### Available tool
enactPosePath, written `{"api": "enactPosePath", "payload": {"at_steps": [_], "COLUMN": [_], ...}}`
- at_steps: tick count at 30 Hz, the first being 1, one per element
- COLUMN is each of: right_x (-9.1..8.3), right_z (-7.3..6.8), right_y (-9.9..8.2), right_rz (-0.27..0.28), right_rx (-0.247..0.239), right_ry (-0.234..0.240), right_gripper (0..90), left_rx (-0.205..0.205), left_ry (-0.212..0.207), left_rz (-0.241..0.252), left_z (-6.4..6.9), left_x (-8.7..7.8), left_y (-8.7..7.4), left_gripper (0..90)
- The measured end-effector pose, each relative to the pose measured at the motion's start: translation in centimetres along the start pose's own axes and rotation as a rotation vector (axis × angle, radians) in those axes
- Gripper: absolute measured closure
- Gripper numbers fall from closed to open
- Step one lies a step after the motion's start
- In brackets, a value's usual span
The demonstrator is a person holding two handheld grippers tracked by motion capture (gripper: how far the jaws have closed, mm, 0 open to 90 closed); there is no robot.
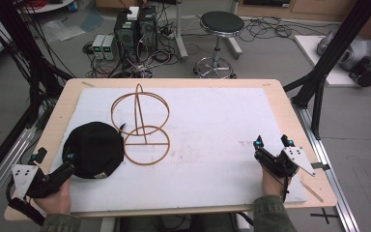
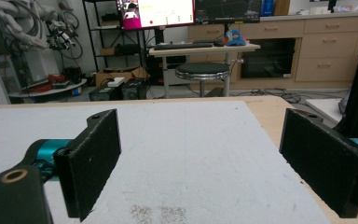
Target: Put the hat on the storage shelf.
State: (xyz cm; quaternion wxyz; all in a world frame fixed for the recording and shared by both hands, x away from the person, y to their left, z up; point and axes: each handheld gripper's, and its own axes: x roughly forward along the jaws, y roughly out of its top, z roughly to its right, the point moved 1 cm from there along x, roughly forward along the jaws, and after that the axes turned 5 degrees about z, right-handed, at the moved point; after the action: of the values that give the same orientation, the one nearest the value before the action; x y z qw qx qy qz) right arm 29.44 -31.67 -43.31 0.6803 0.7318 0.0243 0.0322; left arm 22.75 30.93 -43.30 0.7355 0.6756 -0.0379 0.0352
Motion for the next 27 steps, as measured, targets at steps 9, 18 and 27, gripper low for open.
{"api": "enactPosePath", "payload": {"at_steps": [9,18,27], "right_x": [0.05,-0.04,0.00], "right_z": [0.06,0.19,0.18], "right_y": [-0.05,-0.03,-0.06], "right_rz": [-0.004,0.000,-0.003], "right_rx": [0.006,0.014,0.019], "right_ry": [-0.001,-0.003,-0.003], "right_gripper": [11.8,11.8,11.8], "left_rx": [-0.031,-0.025,-0.031], "left_ry": [-0.004,-0.009,-0.009], "left_rz": [0.006,0.004,-0.001], "left_z": [-0.11,0.09,0.13], "left_x": [0.00,0.07,0.14], "left_y": [0.06,0.08,0.24], "left_gripper": [16.7,16.7,16.5]}}
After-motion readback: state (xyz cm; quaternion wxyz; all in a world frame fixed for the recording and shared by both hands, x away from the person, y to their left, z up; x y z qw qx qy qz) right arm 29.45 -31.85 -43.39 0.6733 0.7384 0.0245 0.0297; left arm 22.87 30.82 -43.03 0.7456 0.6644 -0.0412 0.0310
